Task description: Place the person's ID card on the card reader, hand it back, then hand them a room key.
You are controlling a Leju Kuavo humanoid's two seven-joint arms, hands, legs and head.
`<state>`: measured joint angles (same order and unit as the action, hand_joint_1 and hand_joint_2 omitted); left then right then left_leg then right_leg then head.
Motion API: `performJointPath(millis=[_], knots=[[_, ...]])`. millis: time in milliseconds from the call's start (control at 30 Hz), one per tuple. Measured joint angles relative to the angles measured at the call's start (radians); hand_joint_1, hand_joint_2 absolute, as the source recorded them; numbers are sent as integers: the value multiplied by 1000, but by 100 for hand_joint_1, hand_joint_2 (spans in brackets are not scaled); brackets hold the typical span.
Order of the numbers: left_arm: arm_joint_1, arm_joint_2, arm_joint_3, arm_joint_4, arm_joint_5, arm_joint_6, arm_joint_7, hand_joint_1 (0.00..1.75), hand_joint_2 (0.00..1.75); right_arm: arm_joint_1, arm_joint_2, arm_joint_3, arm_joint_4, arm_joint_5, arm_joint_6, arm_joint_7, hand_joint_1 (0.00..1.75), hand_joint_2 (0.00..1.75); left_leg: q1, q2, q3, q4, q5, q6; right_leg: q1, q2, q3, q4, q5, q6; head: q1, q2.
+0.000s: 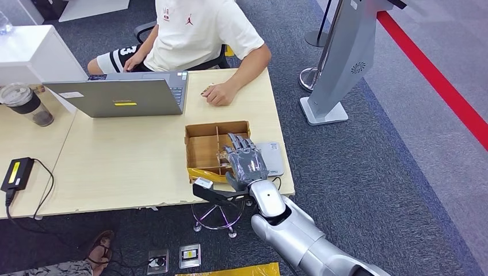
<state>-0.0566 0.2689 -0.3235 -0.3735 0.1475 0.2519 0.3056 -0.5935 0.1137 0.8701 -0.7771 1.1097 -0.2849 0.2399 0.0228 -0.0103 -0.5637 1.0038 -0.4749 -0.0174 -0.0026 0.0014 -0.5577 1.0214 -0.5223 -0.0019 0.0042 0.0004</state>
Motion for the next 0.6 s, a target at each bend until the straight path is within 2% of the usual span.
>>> performJointPath(millis=[167, 400, 600], knots=[[0, 0, 0, 0, -3, 0, 0, 0, 175, 0, -3, -1, 0, -2, 1, 1, 73, 175, 0, 0, 0, 0, 0, 0, 0, 0, 0, 0, 0, 0, 0, 0], [0, 0, 0, 0, -2, 3, 0, 0, 175, 1, -4, -2, 0, -2, 4, 4, 72, 175, 0, 0, 0, 0, 0, 0, 0, 0, 0, 0, 0, 0, 0, 0], [0, 0, 0, 0, 2, 4, 0, 0, 175, 5, -5, -2, 0, -1, 5, 13, 87, 175, 0, 0, 0, 0, 0, 0, 0, 0, 0, 0, 0, 0, 0, 0]])
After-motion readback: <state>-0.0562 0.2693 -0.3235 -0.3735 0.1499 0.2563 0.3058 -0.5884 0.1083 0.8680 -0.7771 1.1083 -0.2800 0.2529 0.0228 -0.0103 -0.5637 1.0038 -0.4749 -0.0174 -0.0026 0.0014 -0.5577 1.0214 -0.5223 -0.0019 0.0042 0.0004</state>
